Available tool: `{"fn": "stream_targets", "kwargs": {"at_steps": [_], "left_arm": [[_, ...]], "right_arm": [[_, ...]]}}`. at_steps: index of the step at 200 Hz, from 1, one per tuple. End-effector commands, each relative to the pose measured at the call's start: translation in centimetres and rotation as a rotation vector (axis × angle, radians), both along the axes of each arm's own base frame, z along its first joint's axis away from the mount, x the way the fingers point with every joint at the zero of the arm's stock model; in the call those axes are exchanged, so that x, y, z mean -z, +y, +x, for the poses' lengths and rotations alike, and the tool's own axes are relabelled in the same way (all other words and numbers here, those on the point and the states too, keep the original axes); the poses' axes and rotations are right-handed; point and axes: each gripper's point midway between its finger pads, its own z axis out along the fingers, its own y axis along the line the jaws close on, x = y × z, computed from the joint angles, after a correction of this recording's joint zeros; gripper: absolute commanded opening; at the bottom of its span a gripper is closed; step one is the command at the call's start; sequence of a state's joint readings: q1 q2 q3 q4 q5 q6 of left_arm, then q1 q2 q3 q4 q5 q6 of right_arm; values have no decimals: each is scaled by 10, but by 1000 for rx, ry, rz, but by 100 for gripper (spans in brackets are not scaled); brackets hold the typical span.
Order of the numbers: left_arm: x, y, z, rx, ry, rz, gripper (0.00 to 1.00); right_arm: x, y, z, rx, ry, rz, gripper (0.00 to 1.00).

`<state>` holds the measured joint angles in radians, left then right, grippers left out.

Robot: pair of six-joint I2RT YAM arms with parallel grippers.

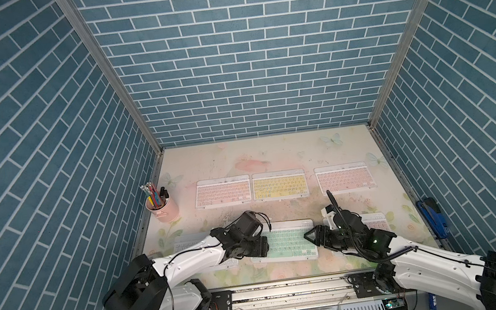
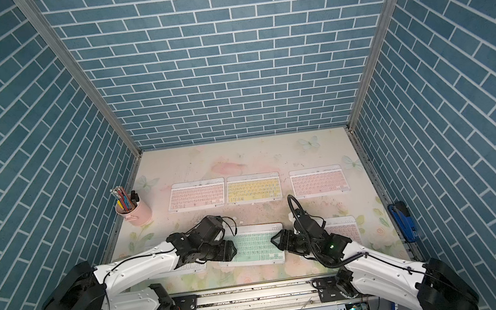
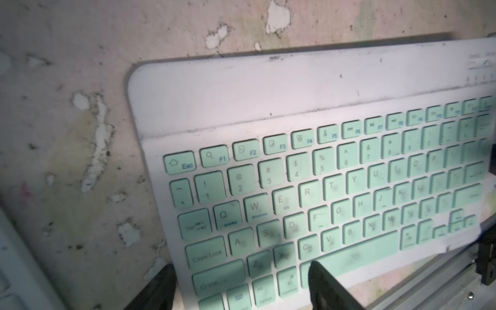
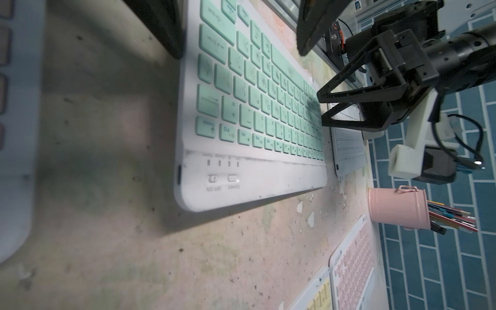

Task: Stack the numeric keypads
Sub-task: Pick up the numeric keypad from the center of the board.

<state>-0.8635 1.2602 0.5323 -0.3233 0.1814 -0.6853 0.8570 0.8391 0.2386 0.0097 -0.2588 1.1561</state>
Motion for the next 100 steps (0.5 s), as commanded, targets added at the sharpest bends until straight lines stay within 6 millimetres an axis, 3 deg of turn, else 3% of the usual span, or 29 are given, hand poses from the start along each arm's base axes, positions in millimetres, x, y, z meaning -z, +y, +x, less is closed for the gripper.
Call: {"fn": "stream_targets", "kwargs": {"at_steps": [1, 53, 100], "left_arm": [[3, -26, -23, 102, 83, -124, 78], [4, -32, -22, 111, 92, -136, 78], [2, -32, -20, 107, 79, -140, 78]], "right_arm": [[-115, 51, -11, -192, -134, 384, 67], [-137, 51, -6, -191, -158, 444, 66], [-123, 53, -10, -217, -116, 408, 64]]}}
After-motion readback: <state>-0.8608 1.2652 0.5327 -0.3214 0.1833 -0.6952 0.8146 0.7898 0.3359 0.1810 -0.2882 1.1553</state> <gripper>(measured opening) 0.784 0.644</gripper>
